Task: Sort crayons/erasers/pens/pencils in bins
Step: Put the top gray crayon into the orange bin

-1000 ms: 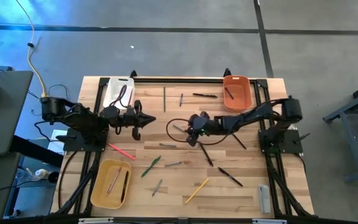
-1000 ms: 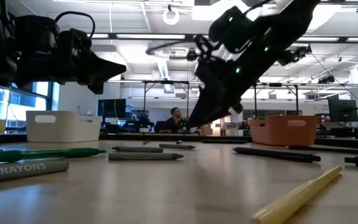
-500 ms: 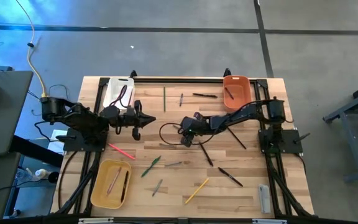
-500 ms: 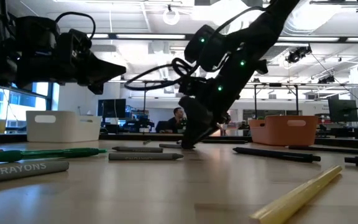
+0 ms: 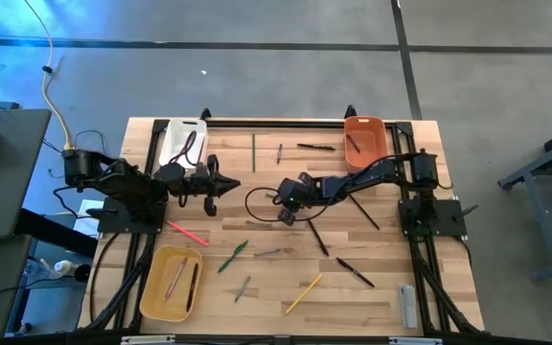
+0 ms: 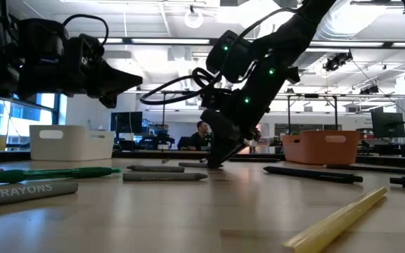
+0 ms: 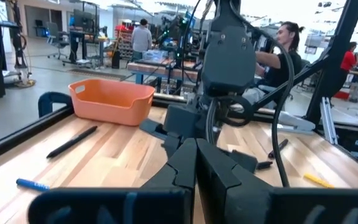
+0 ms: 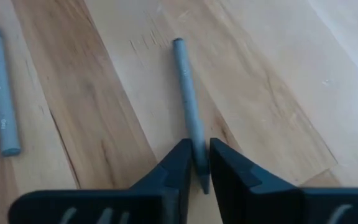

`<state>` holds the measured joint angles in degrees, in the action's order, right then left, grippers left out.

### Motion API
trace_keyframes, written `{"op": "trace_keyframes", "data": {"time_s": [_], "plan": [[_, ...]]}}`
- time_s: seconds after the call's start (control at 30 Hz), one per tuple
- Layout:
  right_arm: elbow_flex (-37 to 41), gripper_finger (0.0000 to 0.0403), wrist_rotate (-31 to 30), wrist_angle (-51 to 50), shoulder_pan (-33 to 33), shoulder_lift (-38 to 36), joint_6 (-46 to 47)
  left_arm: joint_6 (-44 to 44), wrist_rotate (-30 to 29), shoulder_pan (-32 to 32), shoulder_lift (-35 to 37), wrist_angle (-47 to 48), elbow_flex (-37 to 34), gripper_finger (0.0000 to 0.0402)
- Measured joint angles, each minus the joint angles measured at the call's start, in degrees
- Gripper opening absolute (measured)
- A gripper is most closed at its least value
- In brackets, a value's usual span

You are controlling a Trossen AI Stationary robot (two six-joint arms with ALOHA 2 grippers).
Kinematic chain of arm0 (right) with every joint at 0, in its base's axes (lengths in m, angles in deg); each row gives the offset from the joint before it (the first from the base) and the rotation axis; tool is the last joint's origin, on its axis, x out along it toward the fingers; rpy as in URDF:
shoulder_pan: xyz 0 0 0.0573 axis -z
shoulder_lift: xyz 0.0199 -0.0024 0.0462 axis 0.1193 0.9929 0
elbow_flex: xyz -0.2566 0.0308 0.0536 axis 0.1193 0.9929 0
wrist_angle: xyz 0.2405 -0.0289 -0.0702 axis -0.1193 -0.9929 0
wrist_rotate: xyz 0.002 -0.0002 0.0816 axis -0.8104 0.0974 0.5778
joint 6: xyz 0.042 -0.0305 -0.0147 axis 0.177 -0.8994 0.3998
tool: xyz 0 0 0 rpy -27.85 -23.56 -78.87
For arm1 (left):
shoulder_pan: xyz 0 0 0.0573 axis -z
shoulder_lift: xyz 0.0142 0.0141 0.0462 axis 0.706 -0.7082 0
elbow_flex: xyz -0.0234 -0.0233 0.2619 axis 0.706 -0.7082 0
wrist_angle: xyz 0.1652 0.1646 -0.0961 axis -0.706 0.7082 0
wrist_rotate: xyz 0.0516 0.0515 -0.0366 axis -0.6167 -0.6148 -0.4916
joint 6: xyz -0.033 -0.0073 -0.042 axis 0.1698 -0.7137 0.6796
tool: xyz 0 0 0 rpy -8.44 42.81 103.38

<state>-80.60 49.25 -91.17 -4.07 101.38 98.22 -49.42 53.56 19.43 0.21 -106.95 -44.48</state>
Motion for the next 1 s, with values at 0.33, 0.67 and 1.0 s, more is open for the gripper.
{"op": "trace_keyframes", "data": {"time_s": [0.33, 0.67, 1.0], "plan": [[0.13, 0.0021, 0.68, -0.59, 0.28, -0.76, 2.84, 0.37, -0.04, 0.02, 0.00, 0.44, 0.00, 0.0000], [0.40, 0.0023, 0.84, -5.07, 0.54, -10.44, 7.58, 0.36, -0.02, 0.02, 0.00, 0.93, 0.00, 0.0000], [0.31, 0.0023, -10.33, -23.60, 4.97, -28.91, 10.50, 0.37, -0.02, 0.02, 0.00, 1.36, 0.00, 0.0000]]}}
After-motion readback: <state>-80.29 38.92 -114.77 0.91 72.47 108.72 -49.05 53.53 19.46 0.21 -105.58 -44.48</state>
